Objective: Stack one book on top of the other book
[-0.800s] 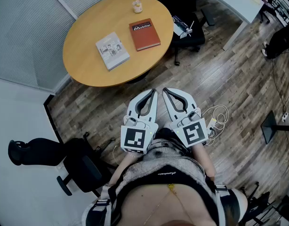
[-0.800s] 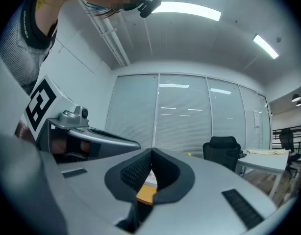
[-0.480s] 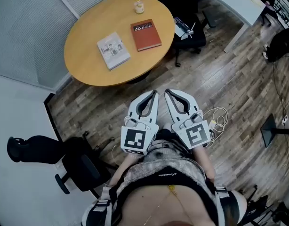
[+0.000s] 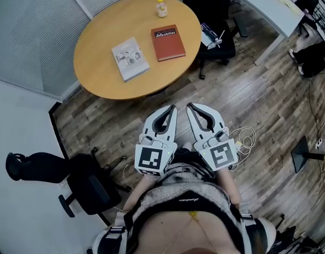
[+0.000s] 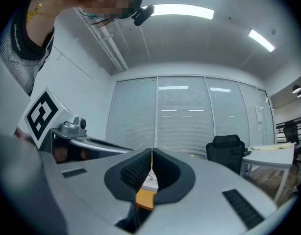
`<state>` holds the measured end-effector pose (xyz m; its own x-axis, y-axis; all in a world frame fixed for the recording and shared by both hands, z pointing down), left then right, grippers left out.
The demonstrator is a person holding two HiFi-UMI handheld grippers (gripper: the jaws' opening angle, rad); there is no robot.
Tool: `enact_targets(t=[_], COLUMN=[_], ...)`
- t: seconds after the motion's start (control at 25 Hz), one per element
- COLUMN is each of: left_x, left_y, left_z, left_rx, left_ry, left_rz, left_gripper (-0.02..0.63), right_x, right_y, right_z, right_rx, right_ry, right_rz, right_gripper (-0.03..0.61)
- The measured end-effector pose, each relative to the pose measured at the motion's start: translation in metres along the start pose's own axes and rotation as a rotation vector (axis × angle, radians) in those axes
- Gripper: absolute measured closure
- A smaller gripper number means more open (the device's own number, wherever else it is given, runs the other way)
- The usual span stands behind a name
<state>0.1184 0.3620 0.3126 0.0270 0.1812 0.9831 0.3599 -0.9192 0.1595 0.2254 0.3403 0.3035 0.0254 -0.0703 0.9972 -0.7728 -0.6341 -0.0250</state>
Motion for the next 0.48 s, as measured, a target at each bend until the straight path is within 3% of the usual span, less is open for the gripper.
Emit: enact_targets(t=[0.2, 0.48], left_x=[0.002, -0.006], left_y=[0.018, 0.069], left_z=[-0.037, -0.094], left_rx=[-0.017, 0.085], left_ry=[0.006, 0.007], left_rz=[-0.005, -0.009], left_gripper=[0.592, 0.592], right_x=[0.009, 0.016], right_y=[0.038, 0.109], right_z=[0.01, 0.029], right_rx=[0.019, 0.07], right_ry=[-0.004, -0.015], right_rz=[-0.014, -0.023], right_gripper=[0.555, 0.555])
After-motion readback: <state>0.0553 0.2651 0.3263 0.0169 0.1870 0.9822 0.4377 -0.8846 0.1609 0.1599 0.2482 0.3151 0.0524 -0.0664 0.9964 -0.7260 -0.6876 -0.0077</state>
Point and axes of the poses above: the fingertips, and each gripper's own axes: y forward along the fingers, z to its right, x out of its underside, the point moved 6 cm from there along -y, backward along the fingers, and after that the axes turned 2 degrees about -y, right-handed, at the moved point
